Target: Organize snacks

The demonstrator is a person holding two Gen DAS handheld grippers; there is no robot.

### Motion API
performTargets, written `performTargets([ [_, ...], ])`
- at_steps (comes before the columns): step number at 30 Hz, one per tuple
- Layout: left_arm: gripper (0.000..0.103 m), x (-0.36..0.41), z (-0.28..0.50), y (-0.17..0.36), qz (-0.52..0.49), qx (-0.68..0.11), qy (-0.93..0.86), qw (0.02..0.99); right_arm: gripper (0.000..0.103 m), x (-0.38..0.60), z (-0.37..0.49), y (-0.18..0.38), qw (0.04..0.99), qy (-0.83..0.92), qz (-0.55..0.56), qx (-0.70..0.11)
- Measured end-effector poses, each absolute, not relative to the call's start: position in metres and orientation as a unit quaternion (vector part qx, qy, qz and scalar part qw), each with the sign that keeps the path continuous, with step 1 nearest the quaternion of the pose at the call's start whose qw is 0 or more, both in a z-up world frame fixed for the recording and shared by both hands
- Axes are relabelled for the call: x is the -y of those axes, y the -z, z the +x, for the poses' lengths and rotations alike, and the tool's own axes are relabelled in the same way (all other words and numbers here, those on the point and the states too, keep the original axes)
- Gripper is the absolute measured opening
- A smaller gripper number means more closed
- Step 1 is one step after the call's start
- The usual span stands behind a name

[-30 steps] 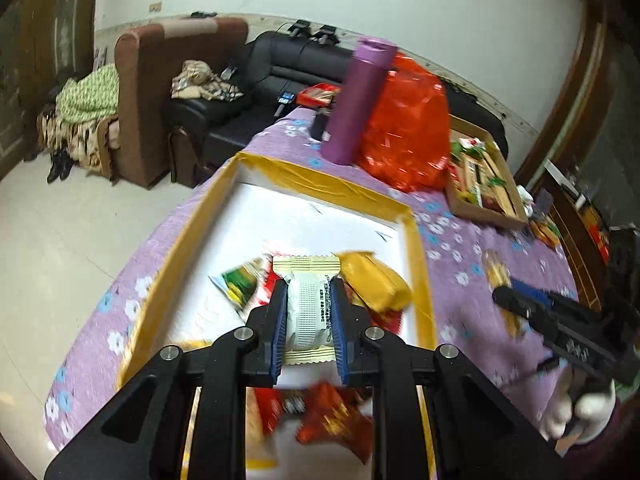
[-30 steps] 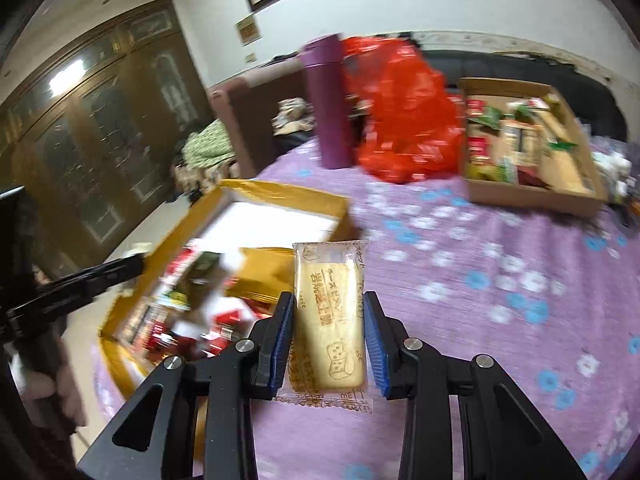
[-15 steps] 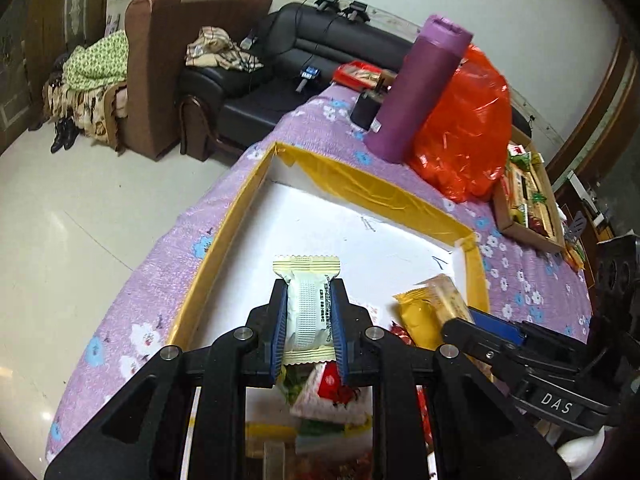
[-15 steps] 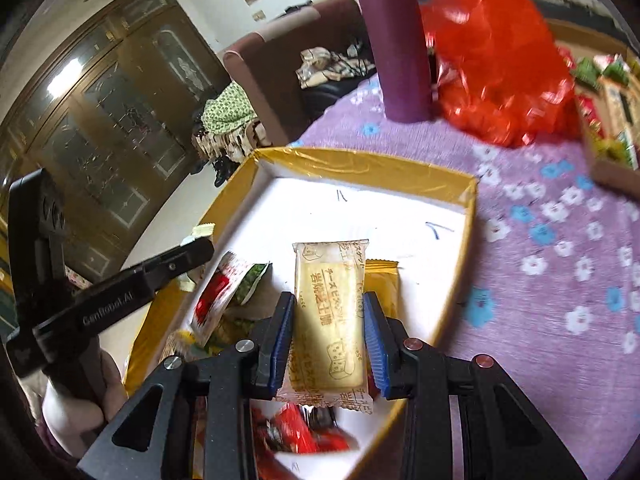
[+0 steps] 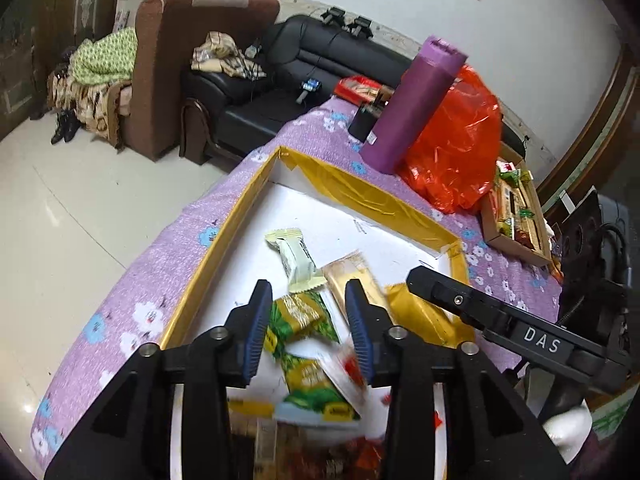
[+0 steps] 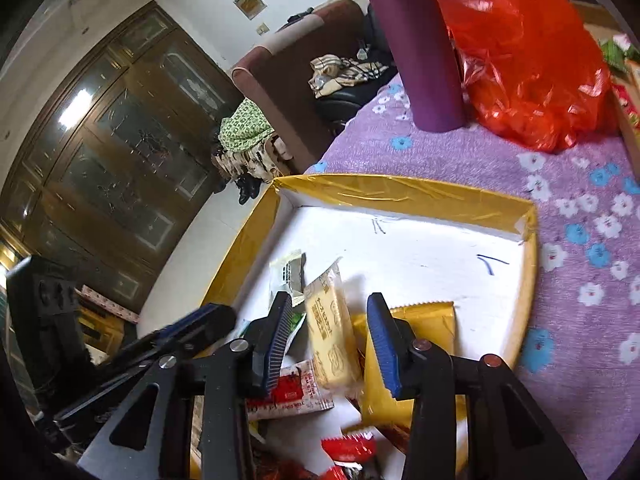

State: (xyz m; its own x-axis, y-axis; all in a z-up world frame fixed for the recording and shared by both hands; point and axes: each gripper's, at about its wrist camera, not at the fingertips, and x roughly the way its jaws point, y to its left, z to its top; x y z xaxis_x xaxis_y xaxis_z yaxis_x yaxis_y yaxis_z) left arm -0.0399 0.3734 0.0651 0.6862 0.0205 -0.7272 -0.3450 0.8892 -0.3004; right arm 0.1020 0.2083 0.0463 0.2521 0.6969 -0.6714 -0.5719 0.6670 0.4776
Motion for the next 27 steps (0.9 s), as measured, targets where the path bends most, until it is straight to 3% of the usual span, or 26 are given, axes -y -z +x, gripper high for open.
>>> performTargets([
  [3,0.041,-0.360,-0.056,-0.078,-0.193,-0.365,-0.110,0.904,0.042,-0.192,0.086,-0.056,0.803,-0.400,0.051,-0.439],
  [8,0.065,-0.327,-0.092,-0.099,-0.163,-0.326,-0.120,0.923,0.042,-0.156,0.051,-0.075,0.819,-0.406,0.045,-0.404],
  [17,0.066,-0.276,-0.142,-0.116,-0.184,-0.304,-0.071,0.932,0.042,-0.064,-0.013,-0.126,0.868,-0.392,0.053,-0.300],
  [27,0.066,-0.235,-0.179,-0.151,-0.181,-0.263,-0.048,0.947,0.043,0.158,-0.054,-0.232,0.947,-0.240,0.071,-0.202],
])
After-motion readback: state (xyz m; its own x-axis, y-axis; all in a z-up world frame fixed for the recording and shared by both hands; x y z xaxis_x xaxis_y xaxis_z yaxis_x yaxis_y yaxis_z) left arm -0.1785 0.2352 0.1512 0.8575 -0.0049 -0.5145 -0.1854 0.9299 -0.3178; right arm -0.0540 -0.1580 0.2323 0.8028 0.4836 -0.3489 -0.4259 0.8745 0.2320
